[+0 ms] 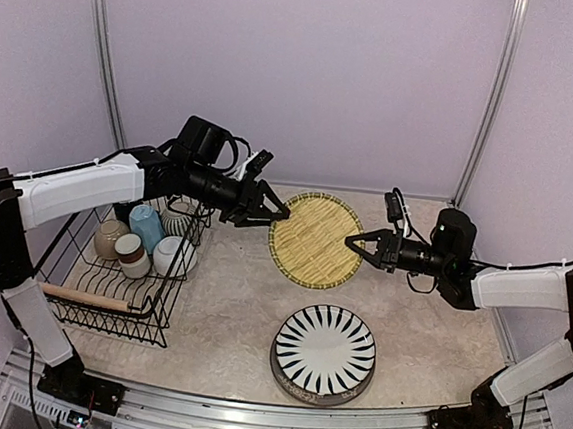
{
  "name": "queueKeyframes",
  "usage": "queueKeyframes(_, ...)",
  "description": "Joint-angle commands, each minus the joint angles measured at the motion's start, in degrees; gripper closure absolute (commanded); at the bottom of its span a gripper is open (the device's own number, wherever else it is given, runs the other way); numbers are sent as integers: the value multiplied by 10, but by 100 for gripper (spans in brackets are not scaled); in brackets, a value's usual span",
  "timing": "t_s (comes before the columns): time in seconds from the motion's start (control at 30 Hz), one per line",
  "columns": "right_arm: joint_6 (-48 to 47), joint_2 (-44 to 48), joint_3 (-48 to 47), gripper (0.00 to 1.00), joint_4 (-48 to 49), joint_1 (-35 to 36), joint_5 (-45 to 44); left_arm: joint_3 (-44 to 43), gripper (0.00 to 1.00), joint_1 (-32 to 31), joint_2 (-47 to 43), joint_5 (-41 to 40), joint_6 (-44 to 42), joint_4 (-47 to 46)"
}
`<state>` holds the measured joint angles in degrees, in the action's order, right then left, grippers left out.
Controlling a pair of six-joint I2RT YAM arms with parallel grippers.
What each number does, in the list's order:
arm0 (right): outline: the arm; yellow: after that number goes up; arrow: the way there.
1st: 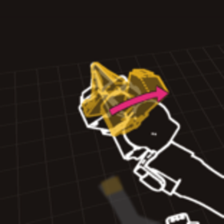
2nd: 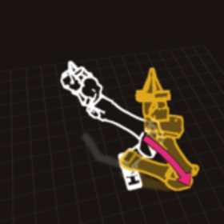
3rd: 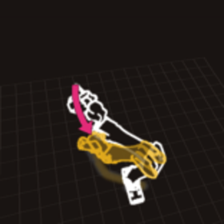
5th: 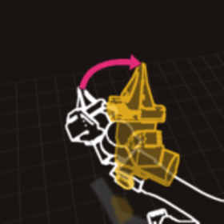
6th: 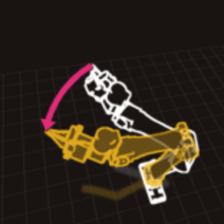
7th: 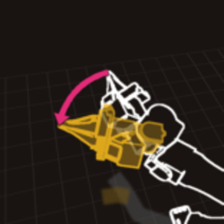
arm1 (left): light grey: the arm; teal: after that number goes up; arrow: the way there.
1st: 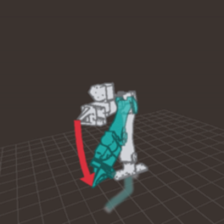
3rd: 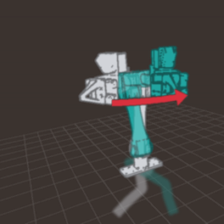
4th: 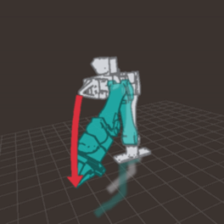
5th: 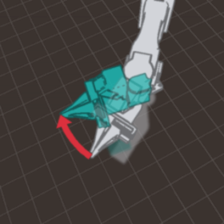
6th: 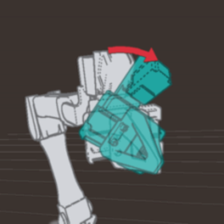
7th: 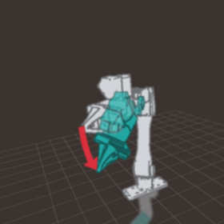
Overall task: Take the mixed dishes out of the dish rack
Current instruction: Pass from the left arm to the right, then place the plate with another plate.
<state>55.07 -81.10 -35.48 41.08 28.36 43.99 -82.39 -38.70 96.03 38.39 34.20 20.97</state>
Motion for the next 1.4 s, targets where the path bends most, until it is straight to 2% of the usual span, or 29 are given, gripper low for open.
queueKeyframes(0.0,-39,19,21,100,-3,-4,12,19,36,18,-53,-41,-4,-2)
queueKeyframes(0.03,-57,24,21,100,-30,-4,9,26,29,21,-64,-52,-10,-1)
queueKeyframes(0.13,-106,39,22,100,-130,-4,0,36,24,39,-100,-73,-25,18)
queueKeyframes(0.17,-119,43,27,100,-147,-4,4,41,19,44,-117,-83,-30,21)
queueKeyframes(0.23,-149,48,31,100,-198,-4,9,53,3,53,-144,-120,-38,27)
queueKeyframes(0.27,-163,48,32,100,-224,-4,12,55,1,59,-160,-132,-39,30)
queueKeyframes(0.47,-227,38,54,100,-326,-1,44,97,1,94,-238,-221,-21,15)
queueKeyframes(0.67,-235,31,59,100,-365,3,42,168,1,167,-342,-201,43,-37)
queueKeyframes(0.77,-264,17,50,100,-402,14,36,184,1,191,-383,-187,39,-25)
queueKeyframes(0.9,-306,-14,28,100,-458,36,19,175,1,203,-418,-211,9,49)
queueKeyframes(1.03,-306,-20,27,100,-462,43,5,164,1,229,-436,-236,1,141)
queueKeyframes(1.17,-310,-20,19,95,-471,52,-5,145,1,264,-438,-259,7,235)
queueKeyframes(1.37,-321,-42,3,93,-492,72,-22,142,1,304,-423,-331,20,356)
